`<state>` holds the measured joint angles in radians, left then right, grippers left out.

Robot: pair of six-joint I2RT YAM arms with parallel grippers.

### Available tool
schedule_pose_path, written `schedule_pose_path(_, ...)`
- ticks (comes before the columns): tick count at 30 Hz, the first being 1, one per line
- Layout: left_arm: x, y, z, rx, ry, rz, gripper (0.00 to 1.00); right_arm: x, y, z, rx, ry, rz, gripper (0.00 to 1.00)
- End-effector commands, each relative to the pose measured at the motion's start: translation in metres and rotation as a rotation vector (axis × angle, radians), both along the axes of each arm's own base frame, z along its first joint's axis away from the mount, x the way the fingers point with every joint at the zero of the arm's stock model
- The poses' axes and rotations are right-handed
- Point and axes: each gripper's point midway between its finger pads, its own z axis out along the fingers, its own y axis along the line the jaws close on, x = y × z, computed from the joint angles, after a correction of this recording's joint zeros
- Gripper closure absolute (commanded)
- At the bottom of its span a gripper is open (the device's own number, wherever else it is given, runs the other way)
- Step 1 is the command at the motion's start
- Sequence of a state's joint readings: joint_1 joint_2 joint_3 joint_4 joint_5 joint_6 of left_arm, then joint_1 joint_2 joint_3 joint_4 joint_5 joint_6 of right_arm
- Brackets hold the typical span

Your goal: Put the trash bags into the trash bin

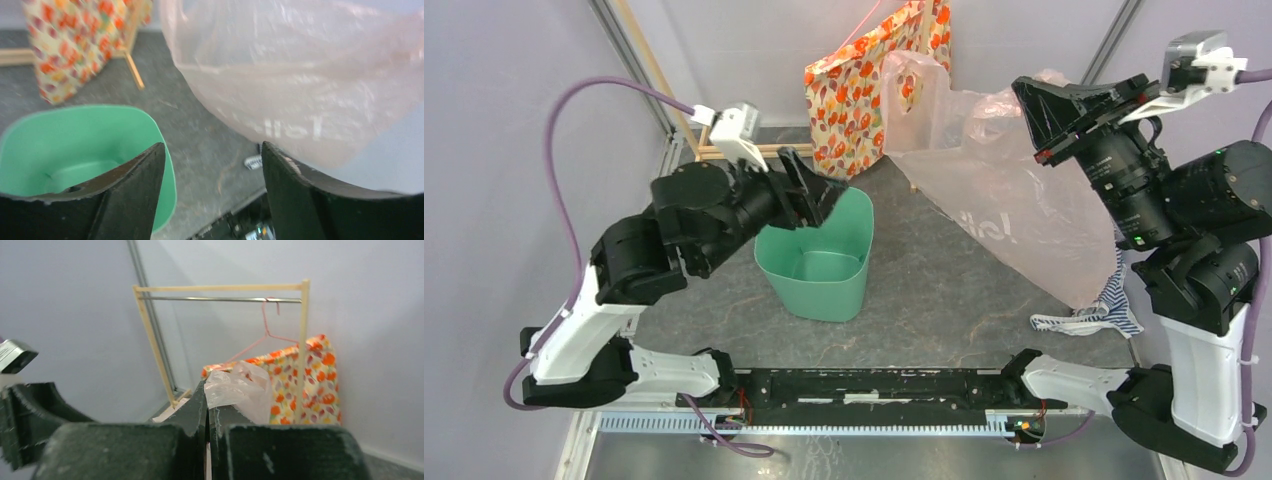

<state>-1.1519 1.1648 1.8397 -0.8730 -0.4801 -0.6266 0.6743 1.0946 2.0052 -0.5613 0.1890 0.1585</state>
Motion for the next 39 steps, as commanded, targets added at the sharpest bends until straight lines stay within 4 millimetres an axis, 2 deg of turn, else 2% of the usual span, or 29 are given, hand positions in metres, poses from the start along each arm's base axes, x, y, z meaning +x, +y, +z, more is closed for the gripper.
schedule_pose_path(1, 0.036, 0.025, 0.035, 0.065, -0.151, 0.229, 0.2, -0.037, 0.01, 0.044, 0.043, -0.167, 0.161, 1.0)
schedule_pose_path(5, 0.066, 0.018, 0.053, 0.118, -0.199, 0.271, 0.15, -0.052, 0.017, 0.053, 0.068, -0.197, 0.242, 1.0)
schedule_pose_path(7, 0.09, 0.022, 0.062, 0.103, -0.199, 0.28, 0.14, -0.057, 0.019, 0.054, 0.078, -0.201, 0.275, 1.0)
schedule_pose_path(10, 0.116, 0.011, 0.062, 0.093, -0.202, 0.224, 0.12, -0.064, 0.022, 0.056, 0.089, -0.206, 0.31, 1.0)
schedule_pose_path(15, 0.139, -0.019, 0.055, 0.079, -0.211, 0.083, 0.08, -0.07, 0.025, 0.059, 0.101, -0.211, 0.348, 1.0)
schedule_pose_path(18, 0.142, -0.027, 0.058, 0.045, -0.23, 0.037, 0.07, -0.07, 0.026, 0.057, 0.101, -0.201, 0.353, 1.0)
schedule_pose_path(22, 0.149, -0.037, 0.037, 0.06, -0.178, 0.006, 0.11, -0.07, 0.026, 0.056, 0.102, -0.198, 0.354, 1.0)
schedule_pose_path(25, 0.152, -0.037, 0.017, 0.079, -0.125, 0.013, 0.24, -0.068, 0.024, 0.058, 0.106, -0.204, 0.343, 1.0)
schedule_pose_path(28, 0.143, -0.033, 0.015, 0.074, -0.112, 0.001, 0.54, -0.066, 0.027, 0.064, 0.113, -0.227, 0.345, 1.0)
schedule_pose_path(31, 0.128, -0.022, 0.033, 0.049, -0.135, -0.004, 0.84, -0.062, 0.034, 0.072, 0.127, -0.259, 0.36, 1.0)
schedule_pose_path(33, 0.112, -0.009, 0.056, 0.006, -0.174, -0.005, 0.97, -0.061, 0.036, 0.081, 0.146, -0.299, 0.363, 1.0)
schedule_pose_path(39, 0.071, 0.036, 0.115, -0.115, -0.278, 0.053, 0.98, -0.05, 0.045, 0.103, 0.234, -0.376, 0.374, 1.0)
